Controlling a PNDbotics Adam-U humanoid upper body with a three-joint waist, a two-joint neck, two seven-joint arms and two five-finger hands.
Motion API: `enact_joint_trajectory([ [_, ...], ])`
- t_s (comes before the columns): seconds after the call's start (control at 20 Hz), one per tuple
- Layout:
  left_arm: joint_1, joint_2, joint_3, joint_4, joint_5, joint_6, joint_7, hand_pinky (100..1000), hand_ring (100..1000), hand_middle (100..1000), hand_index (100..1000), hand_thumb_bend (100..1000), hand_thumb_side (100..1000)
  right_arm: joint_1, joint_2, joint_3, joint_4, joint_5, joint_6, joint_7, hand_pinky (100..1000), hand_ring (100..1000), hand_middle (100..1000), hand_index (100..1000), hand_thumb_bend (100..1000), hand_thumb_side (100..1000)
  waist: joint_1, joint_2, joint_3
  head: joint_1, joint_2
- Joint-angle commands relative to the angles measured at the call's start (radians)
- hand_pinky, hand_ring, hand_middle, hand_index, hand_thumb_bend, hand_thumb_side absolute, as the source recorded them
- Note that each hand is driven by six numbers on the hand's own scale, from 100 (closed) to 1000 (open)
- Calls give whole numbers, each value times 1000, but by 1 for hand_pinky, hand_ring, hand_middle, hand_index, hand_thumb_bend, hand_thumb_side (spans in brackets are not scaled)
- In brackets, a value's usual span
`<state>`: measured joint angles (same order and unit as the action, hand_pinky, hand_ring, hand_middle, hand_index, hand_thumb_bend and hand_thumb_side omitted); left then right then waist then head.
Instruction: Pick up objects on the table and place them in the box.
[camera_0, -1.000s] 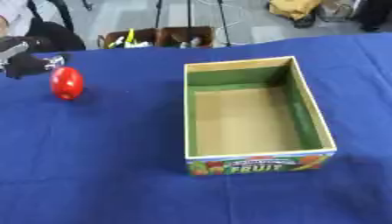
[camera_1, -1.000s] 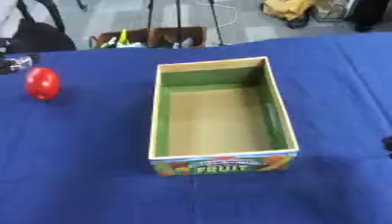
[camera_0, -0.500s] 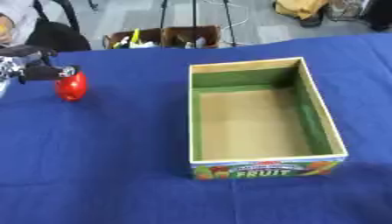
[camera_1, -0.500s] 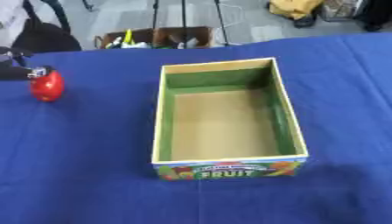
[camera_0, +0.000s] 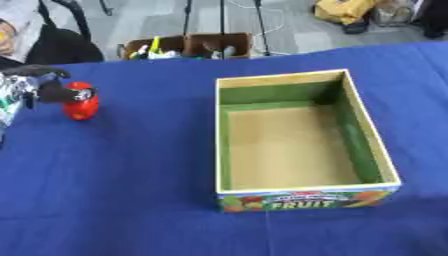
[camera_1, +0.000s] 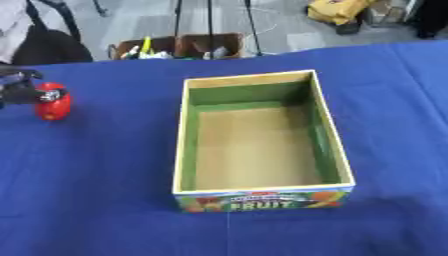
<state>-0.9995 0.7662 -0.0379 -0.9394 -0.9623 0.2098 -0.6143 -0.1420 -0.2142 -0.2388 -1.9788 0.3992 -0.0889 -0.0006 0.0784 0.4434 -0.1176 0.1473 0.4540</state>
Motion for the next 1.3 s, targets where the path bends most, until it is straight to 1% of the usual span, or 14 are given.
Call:
enact_joint_trajectory([
  [0.05, -23, 28, 16, 8, -8, 6, -6, 412, 599, 680, 1000, 360, 927, -9, -19, 1, -21, 14, -10, -3, 544, 585, 457, 559, 100, 914, -2, -17, -3, 3, -20],
  [0.25, -25, 27, 14, 18, -19, 6, -18, 345, 549, 621, 1000, 345, 901, -9, -18, 2, -21, 19, -15, -10, 543, 585, 455, 556, 100, 912, -2, -11, -5, 6, -17],
  [0.45, -28, 29, 14, 20, -23, 3, -26, 273, 503, 591, 1000, 335, 859, -11, -18, 2, -21, 19, -18, -15, 542, 585, 453, 551, 100, 909, 0, -8, -6, 8, -18],
  [0.6, -29, 30, 15, 29, -26, 3, -35, 249, 488, 596, 1000, 349, 838, -11, -17, 1, -21, 18, -19, -20, 541, 585, 452, 549, 100, 906, 1, -6, -8, 10, -17],
  [0.75, -31, 28, 17, 33, -18, 0, -45, 242, 485, 573, 1000, 346, 814, -11, -17, 1, -21, 18, -19, -24, 540, 584, 451, 548, 100, 906, 2, -6, -7, 11, -15],
  [0.8, -31, 28, 17, 33, -15, 0, -48, 225, 478, 571, 1000, 348, 787, -11, -17, 2, -21, 18, -19, -24, 540, 585, 450, 547, 100, 905, 2, -5, -8, 12, -15],
  [0.85, -31, 28, 16, 35, -12, 1, -50, 189, 462, 585, 1000, 349, 759, -11, -16, 1, -21, 18, -19, -24, 540, 585, 450, 547, 100, 905, 3, -5, -8, 13, -15],
  [0.95, -29, 28, 16, 36, -6, -1, -53, 167, 455, 616, 1000, 345, 742, -11, -16, -1, -21, 18, -19, -26, 540, 586, 450, 546, 100, 904, 3, -5, -9, 12, -15],
  [1.0, -29, 28, 15, 38, -4, -1, -55, 140, 442, 650, 1000, 338, 718, -11, -15, -2, -21, 18, -19, -28, 539, 585, 449, 544, 100, 902, 4, -5, -9, 12, -15],
  [1.05, -27, 28, 15, 40, 1, -2, -58, 142, 445, 656, 1000, 340, 716, -11, -15, -3, -21, 18, -18, -30, 539, 585, 448, 544, 100, 902, 5, -4, -10, 12, -14],
  [1.25, -27, 28, 18, 47, 28, 4, -65, 121, 449, 640, 996, 330, 694, -12, -15, -4, -21, 16, -18, -36, 539, 585, 447, 542, 100, 898, 7, -4, -11, 11, -15],
  [1.3, -27, 27, 20, 50, 37, 8, -65, 123, 456, 629, 982, 322, 669, -12, -14, -5, -21, 16, -17, -38, 539, 585, 446, 541, 100, 899, 8, -4, -12, 11, -15],
])
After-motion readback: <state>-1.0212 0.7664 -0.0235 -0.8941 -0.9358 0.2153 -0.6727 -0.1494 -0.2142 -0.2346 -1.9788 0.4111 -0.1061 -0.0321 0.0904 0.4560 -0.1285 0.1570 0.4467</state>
